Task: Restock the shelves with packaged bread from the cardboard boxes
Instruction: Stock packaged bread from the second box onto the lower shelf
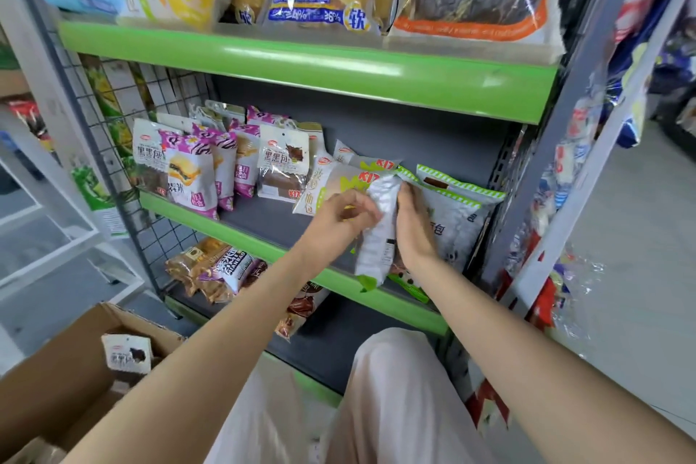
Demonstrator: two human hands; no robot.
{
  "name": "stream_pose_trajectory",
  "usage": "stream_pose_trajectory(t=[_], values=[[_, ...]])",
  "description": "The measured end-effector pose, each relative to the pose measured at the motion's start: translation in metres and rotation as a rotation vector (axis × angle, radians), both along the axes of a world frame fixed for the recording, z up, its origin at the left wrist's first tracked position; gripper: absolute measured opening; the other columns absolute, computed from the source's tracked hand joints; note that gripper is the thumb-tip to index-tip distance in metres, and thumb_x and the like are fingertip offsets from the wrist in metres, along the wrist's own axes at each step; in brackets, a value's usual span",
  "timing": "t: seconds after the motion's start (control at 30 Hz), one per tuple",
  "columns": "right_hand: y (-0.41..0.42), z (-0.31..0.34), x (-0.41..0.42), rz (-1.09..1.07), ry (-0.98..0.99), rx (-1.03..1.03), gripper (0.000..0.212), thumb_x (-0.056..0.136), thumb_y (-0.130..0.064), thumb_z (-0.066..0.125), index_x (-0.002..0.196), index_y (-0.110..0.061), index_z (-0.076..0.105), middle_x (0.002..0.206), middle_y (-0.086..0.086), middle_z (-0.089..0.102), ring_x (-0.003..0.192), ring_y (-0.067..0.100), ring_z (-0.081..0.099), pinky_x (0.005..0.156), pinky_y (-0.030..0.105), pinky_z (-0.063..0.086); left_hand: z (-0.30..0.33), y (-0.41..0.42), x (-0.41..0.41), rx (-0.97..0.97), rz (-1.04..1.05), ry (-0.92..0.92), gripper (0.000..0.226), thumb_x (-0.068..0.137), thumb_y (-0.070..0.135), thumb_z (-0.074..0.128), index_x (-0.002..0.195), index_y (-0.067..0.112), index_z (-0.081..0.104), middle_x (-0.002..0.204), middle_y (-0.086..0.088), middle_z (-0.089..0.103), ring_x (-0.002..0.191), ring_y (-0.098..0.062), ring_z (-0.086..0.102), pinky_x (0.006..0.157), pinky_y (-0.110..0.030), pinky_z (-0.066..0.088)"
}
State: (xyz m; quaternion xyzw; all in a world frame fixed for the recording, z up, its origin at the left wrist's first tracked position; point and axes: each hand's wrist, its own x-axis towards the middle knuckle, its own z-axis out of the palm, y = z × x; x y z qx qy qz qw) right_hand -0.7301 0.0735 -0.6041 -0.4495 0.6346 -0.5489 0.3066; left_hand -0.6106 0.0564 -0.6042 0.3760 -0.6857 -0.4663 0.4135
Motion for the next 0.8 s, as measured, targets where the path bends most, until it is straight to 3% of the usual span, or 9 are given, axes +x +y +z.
stream_pose_trajectory(t=[0.1, 0.17, 0.27, 0.33, 0.43, 0.5, 0.6, 0.7, 0.8], values=[[0.008, 0.003, -0.001, 0.040, -0.031, -0.117, 0.048, 0.093, -0.049, 0.046, 0.133, -0.022, 0.040, 0.125, -0.004, 0.050, 0.118, 0.012, 0.046, 0.098, 0.028, 0.033, -0.007, 0.000, 0.007, 0.045, -0.059, -0.039, 0.034, 0.079, -0.001, 0.071, 0.092, 0.018, 0.046, 0.115, -0.007, 0.051, 0.102, -0.011, 0.056, 0.078, -0.016, 0.049], [0.006, 0.002, -0.001, 0.027, 0.047, -0.124, 0.057, 0.081, -0.033, 0.071, 0.128, -0.021, 0.041, 0.117, -0.006, 0.053, 0.111, 0.011, 0.050, 0.098, 0.027, 0.038, -0.015, -0.001, 0.005, 0.063, -0.031, -0.163, 0.062, 0.069, 0.007, 0.082, 0.110, 0.012, 0.037, 0.122, -0.007, 0.044, 0.106, -0.013, 0.054, 0.082, -0.018, 0.050], [0.004, 0.006, -0.006, -0.036, 0.173, -0.151, 0.056, 0.075, -0.004, 0.072, 0.122, -0.017, 0.046, 0.107, -0.008, 0.051, 0.100, 0.010, 0.047, 0.079, 0.012, 0.033, -0.025, -0.004, 0.001, 0.094, -0.064, -0.427, 0.115, 0.062, 0.025, 0.088, 0.145, 0.017, 0.008, 0.143, -0.001, 0.030, 0.134, -0.017, 0.032, 0.111, -0.033, 0.032], [0.005, 0.008, -0.012, -0.074, 0.226, -0.181, 0.052, 0.076, 0.001, 0.070, 0.120, -0.015, 0.047, 0.105, -0.007, 0.052, 0.097, 0.013, 0.048, 0.070, 0.012, 0.028, -0.028, -0.007, -0.003, 0.118, -0.083, -0.419, 0.126, 0.062, 0.026, 0.087, 0.149, 0.018, -0.004, 0.149, 0.001, 0.029, 0.138, -0.016, 0.029, 0.114, -0.029, 0.025], [0.009, 0.007, -0.012, -0.141, 0.446, -0.252, 0.063, 0.074, 0.006, 0.069, 0.127, -0.017, 0.045, 0.122, 0.002, 0.052, 0.114, 0.020, 0.050, 0.086, 0.016, 0.034, -0.030, -0.011, -0.014, 0.088, -0.030, -0.445, 0.129, 0.061, 0.024, 0.088, 0.150, 0.014, -0.005, 0.150, -0.003, 0.029, 0.141, -0.019, 0.025, 0.107, -0.021, 0.023], [0.010, 0.006, -0.010, -0.302, 0.936, -0.274, 0.074, 0.069, 0.009, 0.069, 0.132, -0.021, 0.045, 0.129, 0.009, 0.049, 0.124, 0.027, 0.045, 0.103, 0.035, 0.036, -0.032, -0.012, -0.023, 0.015, 0.062, -0.523, 0.129, 0.059, 0.025, 0.089, 0.150, 0.012, -0.002, 0.149, -0.010, 0.027, 0.140, -0.026, 0.025, 0.108, -0.029, 0.028], [0.013, 0.011, -0.009, -0.182, 1.449, -0.106, 0.067, 0.071, 0.000, 0.069, 0.132, -0.017, 0.046, 0.141, 0.015, 0.040, 0.139, 0.031, 0.029, 0.117, 0.050, 0.002, -0.036, -0.012, -0.031, -0.084, 0.199, -0.622, 0.117, 0.060, 0.024, 0.088, 0.147, 0.007, 0.012, 0.139, -0.020, 0.028, 0.130, -0.037, 0.035, 0.104, -0.038, 0.034], [0.009, 0.006, -0.012, -0.050, 1.413, 0.094, 0.067, 0.077, -0.009, 0.068, 0.135, -0.020, 0.038, 0.135, 0.011, 0.039, 0.129, 0.031, 0.035, 0.116, 0.045, 0.015, -0.037, -0.012, -0.035, -0.073, 0.187, -0.657, 0.108, 0.061, 0.024, 0.086, 0.143, 0.004, 0.018, 0.132, -0.021, 0.032, 0.122, -0.038, 0.041, 0.097, -0.038, 0.037], [0.009, -0.001, -0.011, -0.002, 1.386, 0.160, 0.072, 0.076, -0.009, 0.068, 0.137, -0.021, 0.032, 0.136, 0.011, 0.033, 0.127, 0.031, 0.033, 0.103, 0.041, 0.032, -0.038, -0.011, -0.039, -0.044, 0.130, -0.654, 0.097, 0.066, 0.019, 0.083, 0.136, -0.001, 0.019, 0.122, -0.021, 0.048, 0.110, -0.036, 0.052, 0.073, -0.031, 0.041]])
